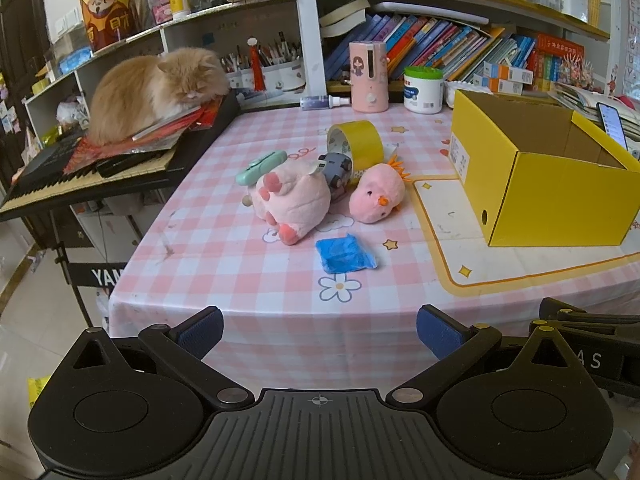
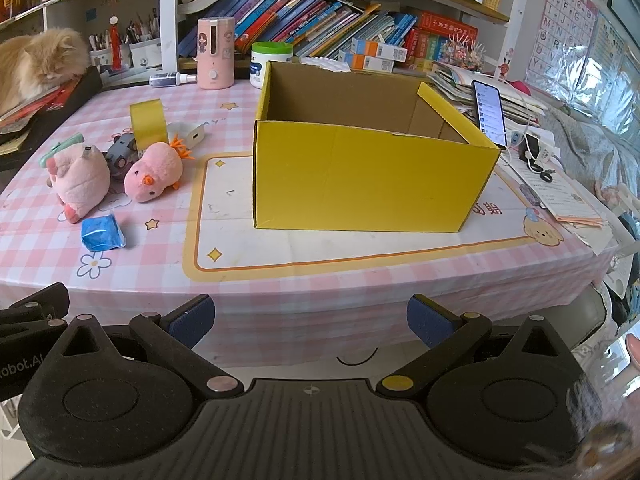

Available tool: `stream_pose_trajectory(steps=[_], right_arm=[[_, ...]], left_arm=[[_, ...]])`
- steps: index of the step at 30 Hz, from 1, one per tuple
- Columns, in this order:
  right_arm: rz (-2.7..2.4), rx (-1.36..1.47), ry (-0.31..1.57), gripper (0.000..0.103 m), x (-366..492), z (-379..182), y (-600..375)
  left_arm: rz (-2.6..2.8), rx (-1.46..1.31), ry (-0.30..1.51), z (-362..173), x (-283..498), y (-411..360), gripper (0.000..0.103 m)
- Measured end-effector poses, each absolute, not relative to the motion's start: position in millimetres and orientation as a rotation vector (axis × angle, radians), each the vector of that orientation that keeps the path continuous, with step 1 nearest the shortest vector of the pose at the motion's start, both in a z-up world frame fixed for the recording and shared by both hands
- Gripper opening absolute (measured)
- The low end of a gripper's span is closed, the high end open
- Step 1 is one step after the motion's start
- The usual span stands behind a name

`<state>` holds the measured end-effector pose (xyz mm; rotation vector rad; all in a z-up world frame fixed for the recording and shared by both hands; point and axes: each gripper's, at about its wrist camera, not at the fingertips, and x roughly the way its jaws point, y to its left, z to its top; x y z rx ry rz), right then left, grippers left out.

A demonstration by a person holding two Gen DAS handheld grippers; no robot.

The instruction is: Organize objects

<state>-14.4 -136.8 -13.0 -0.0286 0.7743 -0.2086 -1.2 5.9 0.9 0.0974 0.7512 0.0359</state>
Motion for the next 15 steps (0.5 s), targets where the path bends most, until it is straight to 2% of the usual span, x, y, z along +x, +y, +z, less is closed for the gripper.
stream_pose_trajectory(steps=[15], right_arm=[[-0.206, -0.028, 0.776, 0.103, -13.8, -14.0, -135.1]], left_arm=[[0.044, 0.105, 0.753, 0.0, -1.2, 8.1, 0.103]])
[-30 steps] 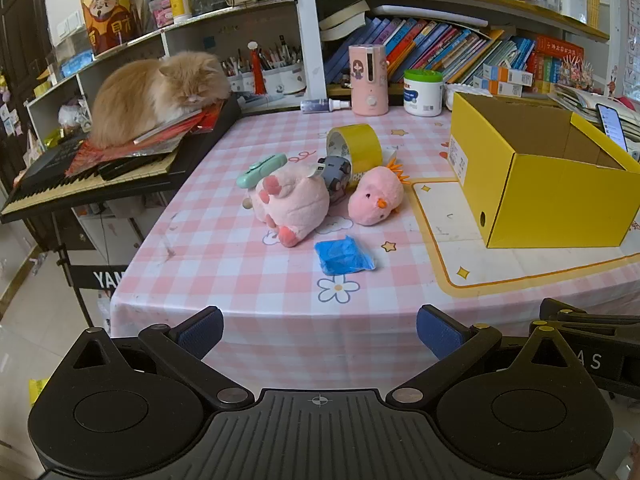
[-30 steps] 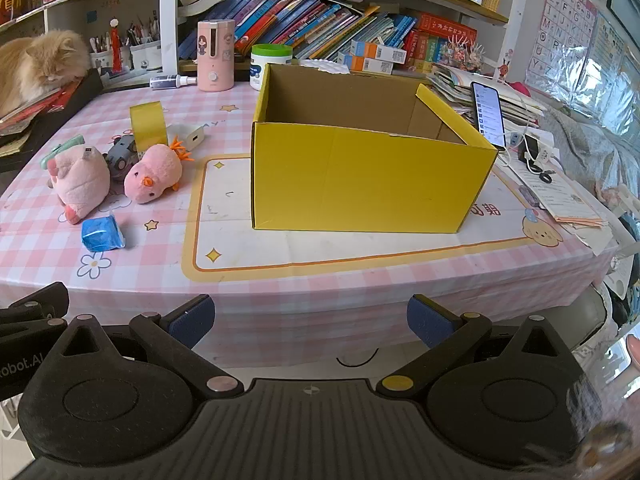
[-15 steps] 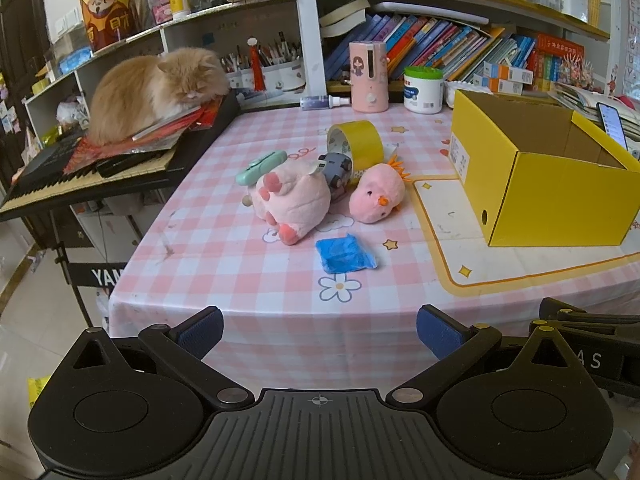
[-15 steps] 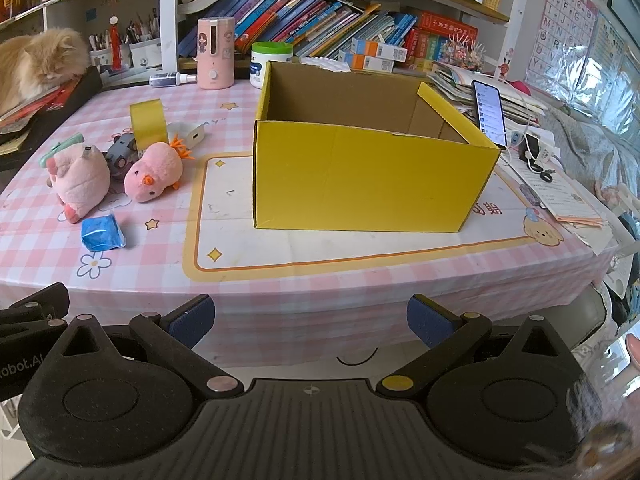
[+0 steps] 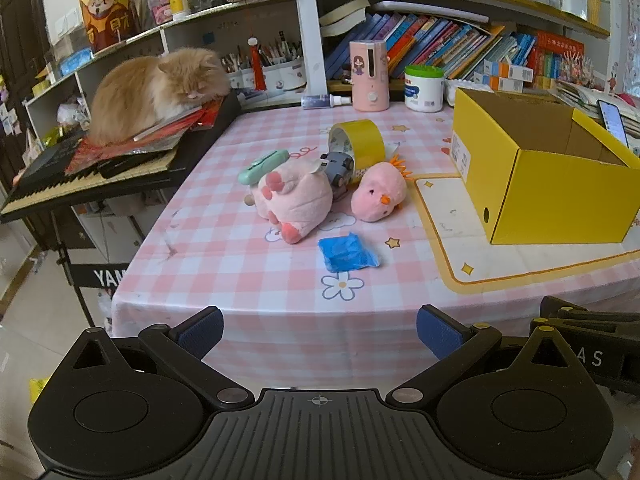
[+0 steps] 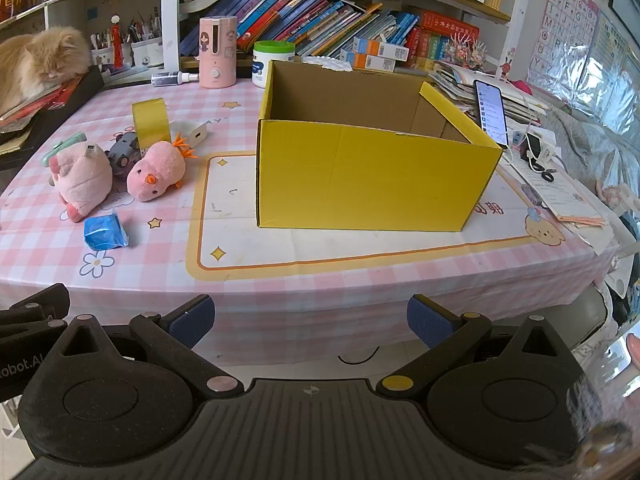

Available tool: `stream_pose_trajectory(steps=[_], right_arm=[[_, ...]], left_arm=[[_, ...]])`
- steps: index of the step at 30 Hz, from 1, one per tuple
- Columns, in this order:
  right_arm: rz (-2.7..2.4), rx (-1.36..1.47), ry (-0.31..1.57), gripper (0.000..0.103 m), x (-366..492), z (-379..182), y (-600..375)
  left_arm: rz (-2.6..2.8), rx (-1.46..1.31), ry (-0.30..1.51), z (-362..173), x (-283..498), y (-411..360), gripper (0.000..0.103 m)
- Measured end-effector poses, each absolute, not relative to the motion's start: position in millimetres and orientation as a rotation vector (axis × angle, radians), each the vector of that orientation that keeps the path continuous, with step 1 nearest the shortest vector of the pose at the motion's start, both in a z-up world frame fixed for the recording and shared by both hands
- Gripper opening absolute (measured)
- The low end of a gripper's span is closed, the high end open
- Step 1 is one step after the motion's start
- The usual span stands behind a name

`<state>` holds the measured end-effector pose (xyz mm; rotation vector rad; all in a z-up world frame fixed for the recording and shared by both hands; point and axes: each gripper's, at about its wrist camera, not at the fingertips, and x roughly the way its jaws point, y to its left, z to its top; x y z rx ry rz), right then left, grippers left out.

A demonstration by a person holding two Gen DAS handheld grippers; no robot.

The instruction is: Organize objects

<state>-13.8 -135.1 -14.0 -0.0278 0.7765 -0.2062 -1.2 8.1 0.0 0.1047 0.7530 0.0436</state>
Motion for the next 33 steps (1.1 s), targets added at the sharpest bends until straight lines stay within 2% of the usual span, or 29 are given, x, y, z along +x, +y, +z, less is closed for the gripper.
stream_pose_trajectory(steps=[33], right_arm=[[-0.205, -0.022, 0.778, 0.103, -17.4, -13.8, -135.6]], left_arm=[[0.043, 0.113, 0.746, 4.4, -5.6, 4.5, 0.103]])
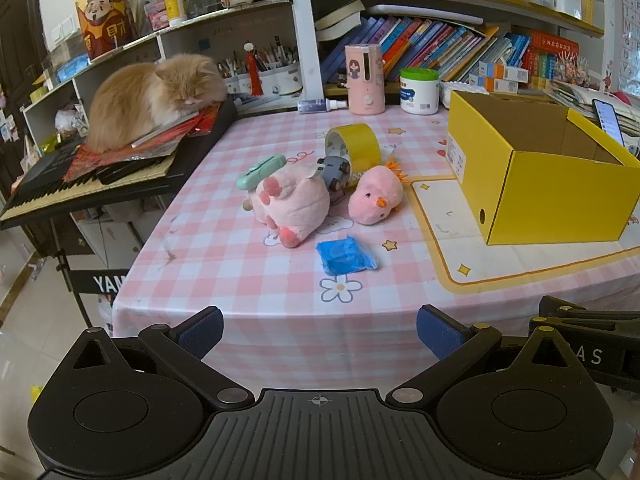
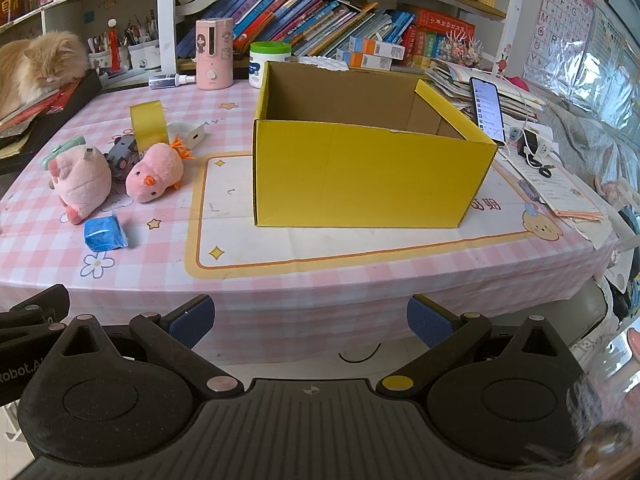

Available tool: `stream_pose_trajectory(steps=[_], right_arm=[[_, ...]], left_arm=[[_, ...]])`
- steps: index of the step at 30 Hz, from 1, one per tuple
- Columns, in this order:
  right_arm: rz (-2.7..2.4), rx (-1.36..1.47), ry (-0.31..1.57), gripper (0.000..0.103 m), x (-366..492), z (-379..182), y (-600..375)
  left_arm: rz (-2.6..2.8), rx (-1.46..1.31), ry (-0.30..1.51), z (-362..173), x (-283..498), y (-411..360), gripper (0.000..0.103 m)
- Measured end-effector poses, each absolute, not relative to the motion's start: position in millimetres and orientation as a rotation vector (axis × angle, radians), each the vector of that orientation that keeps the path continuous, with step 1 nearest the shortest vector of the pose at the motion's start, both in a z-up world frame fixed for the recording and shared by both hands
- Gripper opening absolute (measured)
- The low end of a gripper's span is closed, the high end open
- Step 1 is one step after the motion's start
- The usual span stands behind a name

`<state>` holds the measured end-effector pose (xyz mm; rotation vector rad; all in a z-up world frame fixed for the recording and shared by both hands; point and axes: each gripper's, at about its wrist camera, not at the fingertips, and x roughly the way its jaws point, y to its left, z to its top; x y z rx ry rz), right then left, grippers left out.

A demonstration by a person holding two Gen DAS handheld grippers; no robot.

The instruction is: Organize objects

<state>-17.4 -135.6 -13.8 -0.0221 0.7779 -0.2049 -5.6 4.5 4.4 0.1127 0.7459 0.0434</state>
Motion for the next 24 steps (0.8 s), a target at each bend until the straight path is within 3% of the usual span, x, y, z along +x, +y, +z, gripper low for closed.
stream_pose_trajectory(steps=[24], right_arm=[[-0.189, -0.007, 0.777, 0.103, -17.4, -11.3, -125.6]], left_arm=[[0.039, 0.092, 0.742, 5.9, -8.2, 20.7, 0.103]])
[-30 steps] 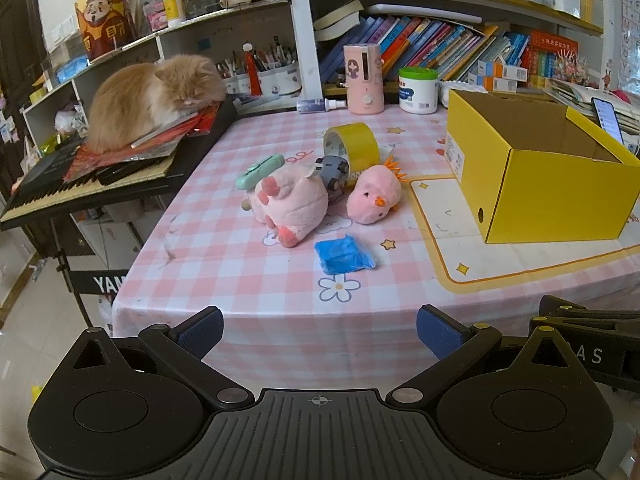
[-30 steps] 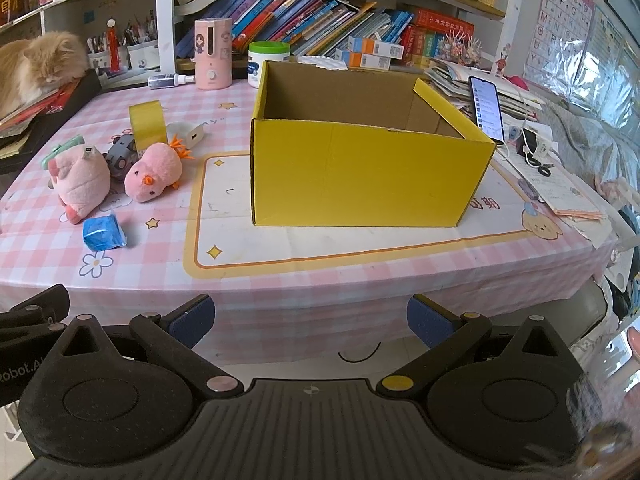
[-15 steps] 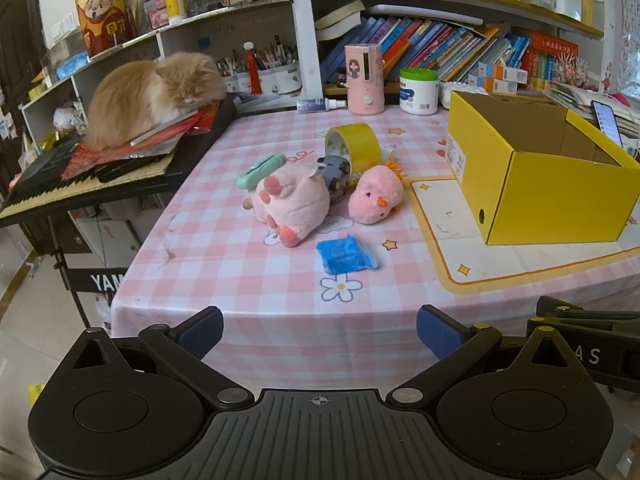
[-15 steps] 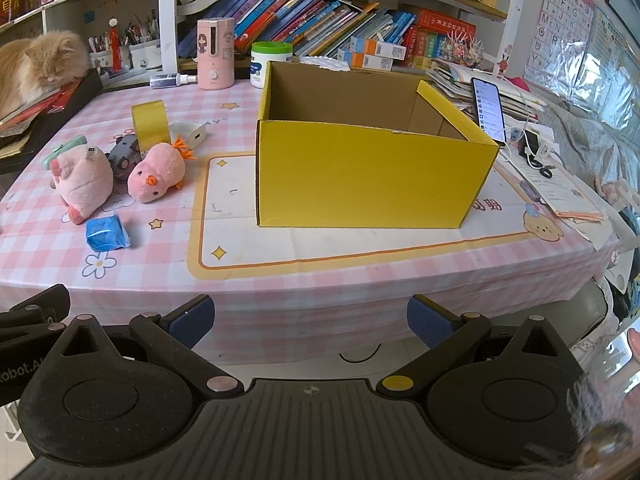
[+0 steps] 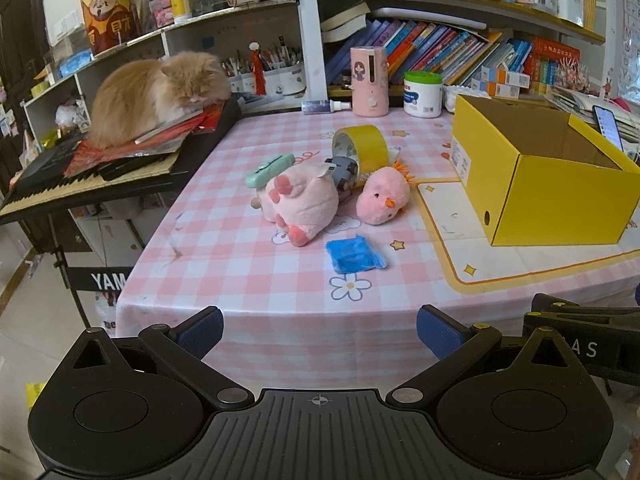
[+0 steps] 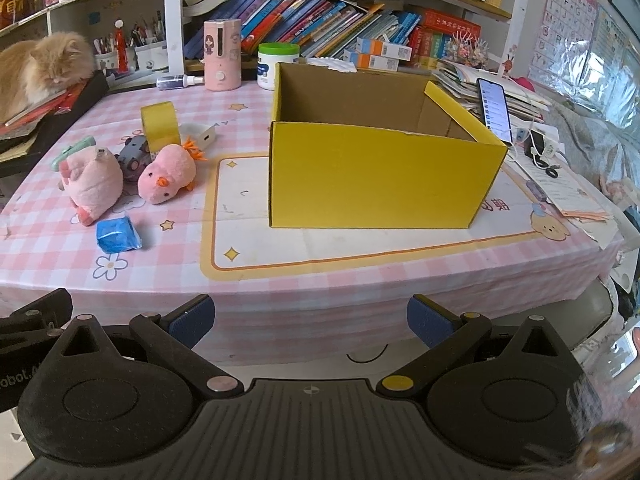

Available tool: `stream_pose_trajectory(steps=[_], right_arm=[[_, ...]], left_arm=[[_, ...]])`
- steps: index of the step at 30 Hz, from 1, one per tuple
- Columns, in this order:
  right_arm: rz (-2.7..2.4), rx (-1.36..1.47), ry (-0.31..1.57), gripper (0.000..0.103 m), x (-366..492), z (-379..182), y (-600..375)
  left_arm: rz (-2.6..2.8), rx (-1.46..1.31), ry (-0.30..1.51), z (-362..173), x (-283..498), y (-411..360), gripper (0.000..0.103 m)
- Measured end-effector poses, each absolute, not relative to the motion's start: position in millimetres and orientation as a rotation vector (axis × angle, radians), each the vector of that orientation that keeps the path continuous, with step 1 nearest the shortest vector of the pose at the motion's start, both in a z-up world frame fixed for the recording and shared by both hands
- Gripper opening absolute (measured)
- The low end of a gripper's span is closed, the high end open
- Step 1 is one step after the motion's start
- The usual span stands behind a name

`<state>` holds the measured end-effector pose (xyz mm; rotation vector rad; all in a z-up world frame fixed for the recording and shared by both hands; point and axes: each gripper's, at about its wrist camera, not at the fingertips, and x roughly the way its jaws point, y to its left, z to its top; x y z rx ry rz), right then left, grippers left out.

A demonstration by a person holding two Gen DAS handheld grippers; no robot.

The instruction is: Organize objects

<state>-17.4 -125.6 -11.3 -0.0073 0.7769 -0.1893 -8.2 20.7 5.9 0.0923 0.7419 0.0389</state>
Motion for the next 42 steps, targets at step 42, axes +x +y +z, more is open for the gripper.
stream_pose_trajectory(steps=[42], right_arm=[[-0.012, -0.039, 0.728, 0.103, 3.1, -1.9, -66.7]], left_arm=[[0.192, -0.009, 0.758, -0.4, -12.8, 85.3, 0.103]])
